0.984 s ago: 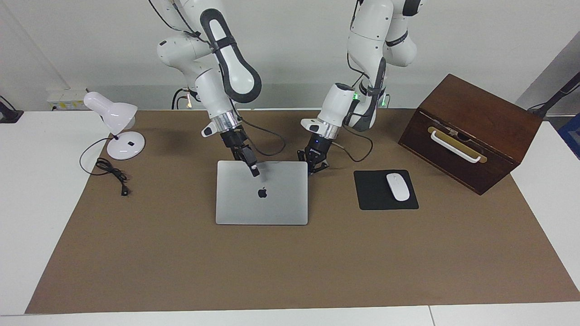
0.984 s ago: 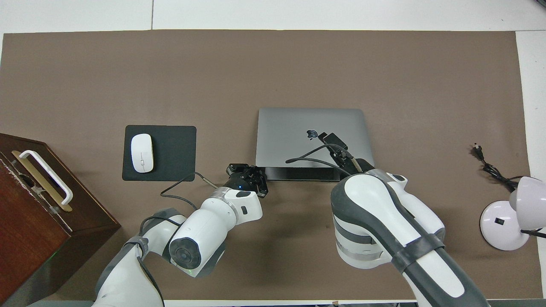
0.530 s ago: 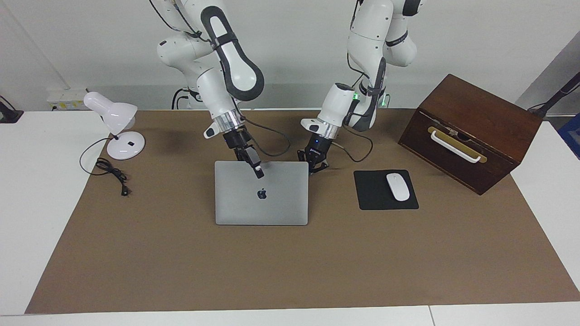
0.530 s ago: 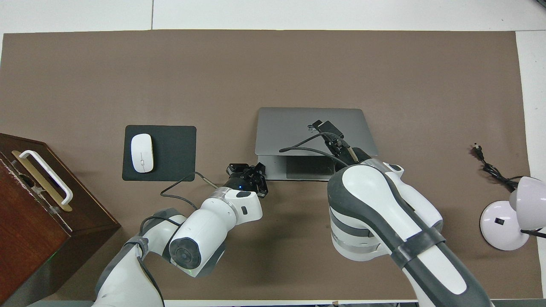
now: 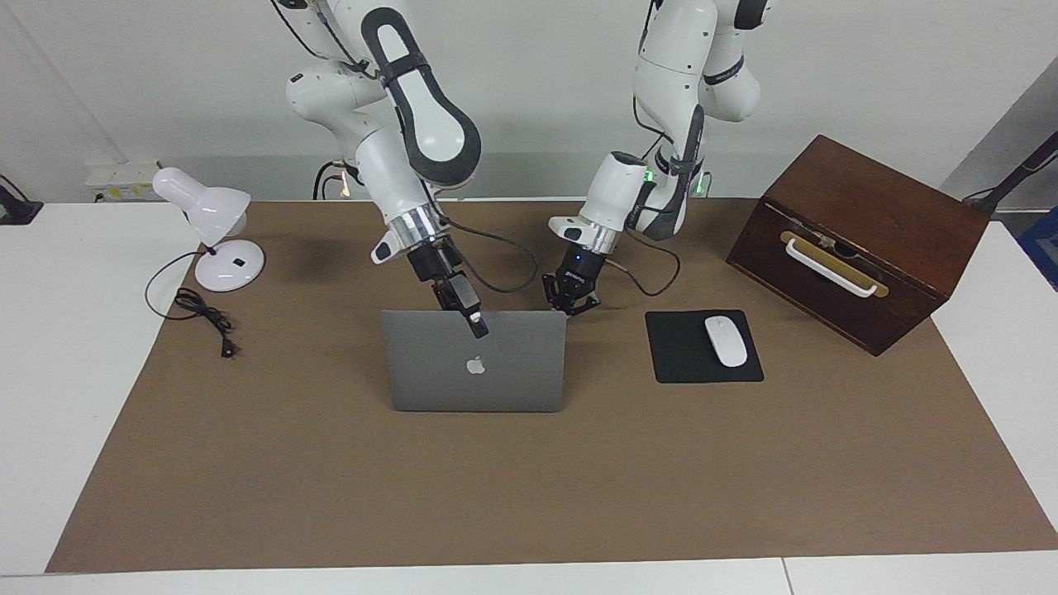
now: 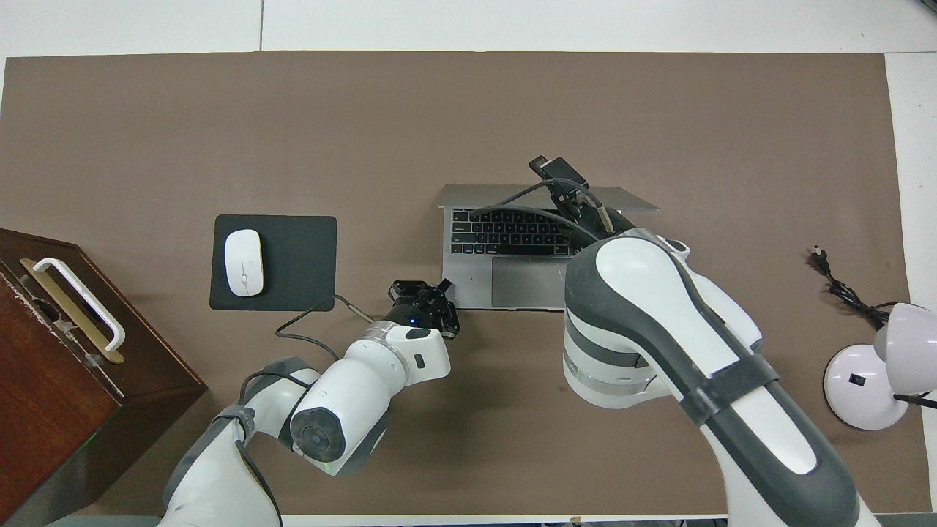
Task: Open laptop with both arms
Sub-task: 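Push the laptop lid upward and away with the right gripper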
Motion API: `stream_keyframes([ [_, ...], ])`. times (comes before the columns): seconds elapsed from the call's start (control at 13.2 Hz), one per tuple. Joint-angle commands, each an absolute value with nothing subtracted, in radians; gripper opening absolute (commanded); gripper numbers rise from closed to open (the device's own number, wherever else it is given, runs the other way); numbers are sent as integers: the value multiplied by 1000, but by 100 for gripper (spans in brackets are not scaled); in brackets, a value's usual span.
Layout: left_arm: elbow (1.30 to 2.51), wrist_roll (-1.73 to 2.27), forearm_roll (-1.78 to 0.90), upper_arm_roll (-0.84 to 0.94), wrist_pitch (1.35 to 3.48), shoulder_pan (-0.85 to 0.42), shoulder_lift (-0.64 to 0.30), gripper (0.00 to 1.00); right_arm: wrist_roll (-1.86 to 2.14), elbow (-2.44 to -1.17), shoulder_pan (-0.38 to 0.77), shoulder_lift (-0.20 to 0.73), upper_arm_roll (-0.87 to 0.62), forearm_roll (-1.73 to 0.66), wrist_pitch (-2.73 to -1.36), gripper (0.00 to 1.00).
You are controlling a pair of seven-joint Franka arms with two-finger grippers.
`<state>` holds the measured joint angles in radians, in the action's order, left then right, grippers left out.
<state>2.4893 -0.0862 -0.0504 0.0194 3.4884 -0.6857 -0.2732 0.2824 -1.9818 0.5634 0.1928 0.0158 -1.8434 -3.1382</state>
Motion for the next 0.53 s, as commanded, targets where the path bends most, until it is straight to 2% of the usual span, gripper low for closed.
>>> stream_keyframes([
  [0.0,2476,-103,-54,2,3502,-704,-311,0,318,-1879,523,244,14,-1812,-3096,100],
  [0.45,2476,-104,-54,2,3502,-704,-311,0,313,-1821,476,290,14,-1695,-3039,100],
])
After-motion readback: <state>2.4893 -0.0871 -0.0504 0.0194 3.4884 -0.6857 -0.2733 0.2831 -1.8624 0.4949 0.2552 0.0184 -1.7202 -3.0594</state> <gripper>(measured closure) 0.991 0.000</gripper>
